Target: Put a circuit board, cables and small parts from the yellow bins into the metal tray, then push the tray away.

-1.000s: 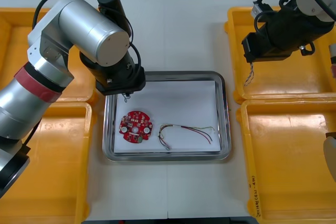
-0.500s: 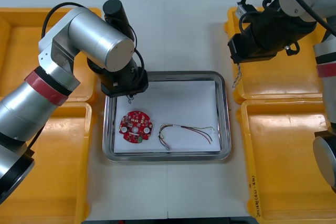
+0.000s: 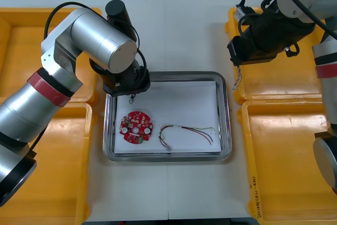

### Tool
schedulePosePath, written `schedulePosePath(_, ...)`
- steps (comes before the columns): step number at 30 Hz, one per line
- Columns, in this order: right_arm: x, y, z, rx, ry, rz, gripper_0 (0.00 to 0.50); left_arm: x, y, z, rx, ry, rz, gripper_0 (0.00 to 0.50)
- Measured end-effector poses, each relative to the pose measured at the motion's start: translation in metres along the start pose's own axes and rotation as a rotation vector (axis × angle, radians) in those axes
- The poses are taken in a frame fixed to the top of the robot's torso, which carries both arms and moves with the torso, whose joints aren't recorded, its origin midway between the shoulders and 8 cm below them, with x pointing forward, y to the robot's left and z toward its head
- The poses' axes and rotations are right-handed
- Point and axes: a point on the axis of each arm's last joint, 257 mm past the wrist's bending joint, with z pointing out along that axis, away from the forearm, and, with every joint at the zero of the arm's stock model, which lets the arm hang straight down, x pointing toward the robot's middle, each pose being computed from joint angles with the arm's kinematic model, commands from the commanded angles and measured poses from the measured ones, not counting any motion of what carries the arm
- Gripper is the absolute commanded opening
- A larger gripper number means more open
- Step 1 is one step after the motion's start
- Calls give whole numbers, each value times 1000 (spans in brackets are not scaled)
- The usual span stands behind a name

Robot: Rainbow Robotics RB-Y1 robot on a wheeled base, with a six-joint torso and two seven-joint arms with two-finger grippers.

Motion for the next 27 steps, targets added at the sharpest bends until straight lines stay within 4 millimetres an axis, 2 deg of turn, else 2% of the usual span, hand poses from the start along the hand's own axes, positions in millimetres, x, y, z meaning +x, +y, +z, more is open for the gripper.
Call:
schedulePosePath(1, 0, 0, 0, 0, 1, 0, 0, 0, 0, 0, 0, 0, 2, 486)
schedulePosePath(2, 1, 0, 0, 0, 2, 0, 0, 0, 0, 0, 0, 0, 2, 500)
schedulePosePath(12, 1, 0, 0, 0, 5, 0, 0, 1, 1, 0, -5, 4, 3, 500)
schedulePosePath(16, 3, 0, 0, 1, 11, 0, 0, 8, 6, -4, -31, 27, 10, 500)
schedulePosePath(20, 3, 1, 0, -1, 12, -1, 0, 12, 5, -23, -39, 29, 33, 500)
schedulePosePath(27, 8, 4, 3, 1, 32, -16, 0, 5, 5, -69, -13, -8, 36, 500)
